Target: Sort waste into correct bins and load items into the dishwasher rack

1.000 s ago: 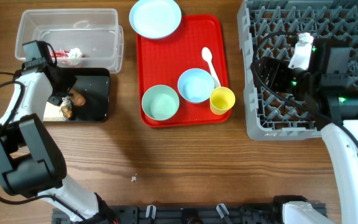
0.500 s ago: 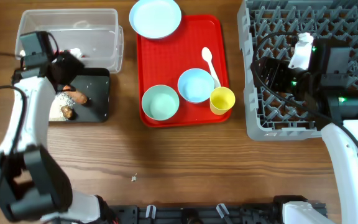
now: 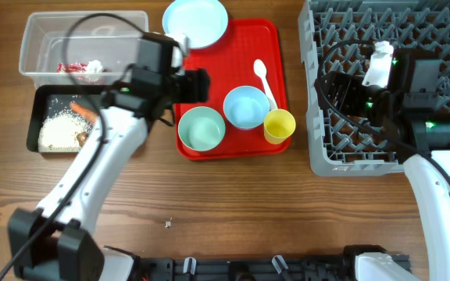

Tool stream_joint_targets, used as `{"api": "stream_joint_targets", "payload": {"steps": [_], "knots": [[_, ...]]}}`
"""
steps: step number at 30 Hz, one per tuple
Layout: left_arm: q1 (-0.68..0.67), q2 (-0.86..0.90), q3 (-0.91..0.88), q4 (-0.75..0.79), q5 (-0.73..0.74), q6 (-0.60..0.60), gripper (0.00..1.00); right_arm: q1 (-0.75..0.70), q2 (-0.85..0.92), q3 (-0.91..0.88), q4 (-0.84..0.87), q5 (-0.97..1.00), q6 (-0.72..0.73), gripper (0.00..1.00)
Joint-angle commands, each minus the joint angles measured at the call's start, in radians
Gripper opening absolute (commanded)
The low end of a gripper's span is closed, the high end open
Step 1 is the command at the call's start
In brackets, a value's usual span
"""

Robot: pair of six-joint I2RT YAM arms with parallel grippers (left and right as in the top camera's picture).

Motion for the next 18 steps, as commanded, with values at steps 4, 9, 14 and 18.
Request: {"api": "stream_joint_targets", "payload": {"steps": [4, 9, 14, 18], "knots": [[-0.062, 0.14, 0.005, -0.131, 0.008, 0.041, 0.61, 0.004, 0.008, 0.018, -0.013, -0.015, -0.009, 1.0], [-0.064, 0.148, 0.005, -0.188, 0.008, 0.04, 0.53, 0.004, 0.008, 0.018, -0.006, -0.016, -0.008, 1.0], [-0.024, 0.112, 0.005, -0.182, -0.037, -0.069, 0.58, 0.039, 0.008, 0.018, 0.011, -0.076, -0.008, 1.0], [0.062, 0.073, 0.005, -0.182, -0.034, -0.14, 0.6, 0.164, 0.038, 0.018, 0.048, -0.05, 0.053, 1.0]]}}
